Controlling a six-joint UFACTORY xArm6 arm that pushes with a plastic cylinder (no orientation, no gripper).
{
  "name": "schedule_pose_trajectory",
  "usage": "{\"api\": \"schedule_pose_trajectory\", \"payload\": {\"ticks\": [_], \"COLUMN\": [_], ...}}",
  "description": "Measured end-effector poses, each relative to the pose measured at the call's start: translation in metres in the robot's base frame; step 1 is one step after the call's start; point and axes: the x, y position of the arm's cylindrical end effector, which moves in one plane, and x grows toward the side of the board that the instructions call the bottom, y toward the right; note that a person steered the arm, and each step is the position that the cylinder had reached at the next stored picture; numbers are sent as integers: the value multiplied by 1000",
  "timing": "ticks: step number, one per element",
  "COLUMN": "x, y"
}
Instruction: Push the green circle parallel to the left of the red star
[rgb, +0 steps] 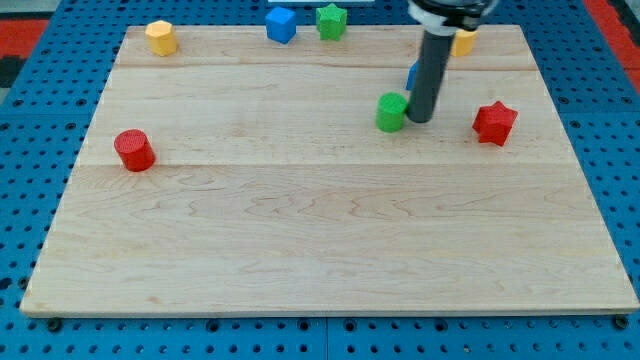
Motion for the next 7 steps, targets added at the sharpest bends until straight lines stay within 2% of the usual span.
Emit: {"api": "schedule_pose_trajectory", "payload": {"ticks": [2,3,4,5,6,7], "x": [-3,-23,-80,-98,-109,-120], "y": [-6,8,58,61,93,67]}}
